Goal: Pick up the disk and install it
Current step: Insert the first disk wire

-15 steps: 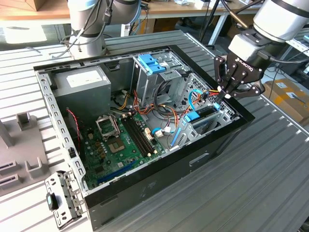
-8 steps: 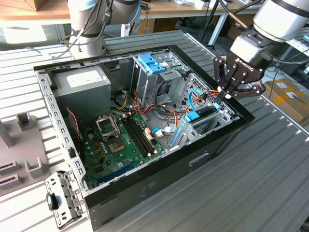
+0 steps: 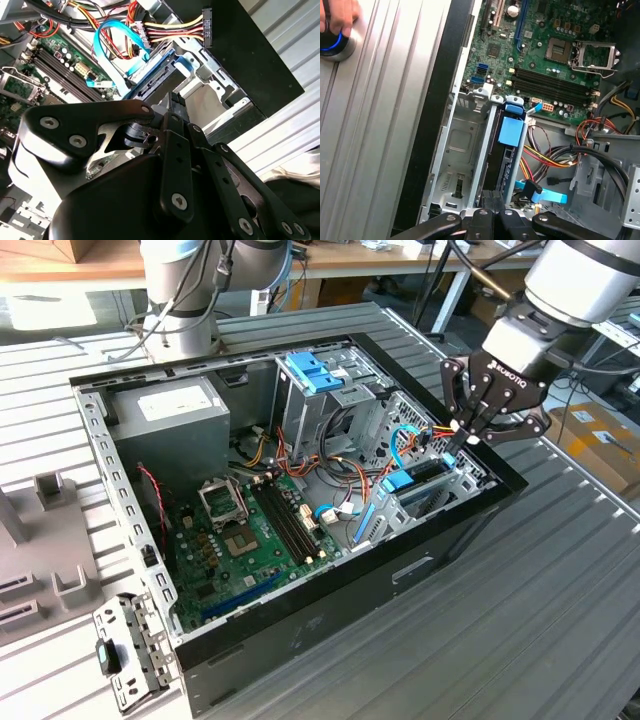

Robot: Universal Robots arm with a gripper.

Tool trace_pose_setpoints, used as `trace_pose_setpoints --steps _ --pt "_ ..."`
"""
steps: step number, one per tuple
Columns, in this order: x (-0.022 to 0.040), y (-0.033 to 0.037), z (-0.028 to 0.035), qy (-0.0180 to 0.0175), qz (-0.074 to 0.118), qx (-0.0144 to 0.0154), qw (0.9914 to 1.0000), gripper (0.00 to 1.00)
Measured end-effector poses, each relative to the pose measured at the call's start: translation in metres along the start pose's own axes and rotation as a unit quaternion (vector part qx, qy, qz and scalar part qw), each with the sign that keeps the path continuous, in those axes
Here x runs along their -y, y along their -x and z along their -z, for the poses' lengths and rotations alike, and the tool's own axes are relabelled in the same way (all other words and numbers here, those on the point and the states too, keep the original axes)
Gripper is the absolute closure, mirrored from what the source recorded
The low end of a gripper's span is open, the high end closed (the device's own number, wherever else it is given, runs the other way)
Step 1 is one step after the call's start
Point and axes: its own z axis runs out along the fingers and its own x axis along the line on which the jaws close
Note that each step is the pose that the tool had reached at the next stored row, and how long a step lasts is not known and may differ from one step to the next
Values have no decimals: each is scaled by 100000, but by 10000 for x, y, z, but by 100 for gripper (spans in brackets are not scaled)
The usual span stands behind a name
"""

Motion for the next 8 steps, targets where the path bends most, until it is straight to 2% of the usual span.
trace_pose_setpoints --steps 6,7,8 --pt "0 0 0 93 2378 -107 99972 89" --pt "0 0 0 178 4572 -208 99895 89" --pt "0 0 0 196 5030 -228 99873 89"
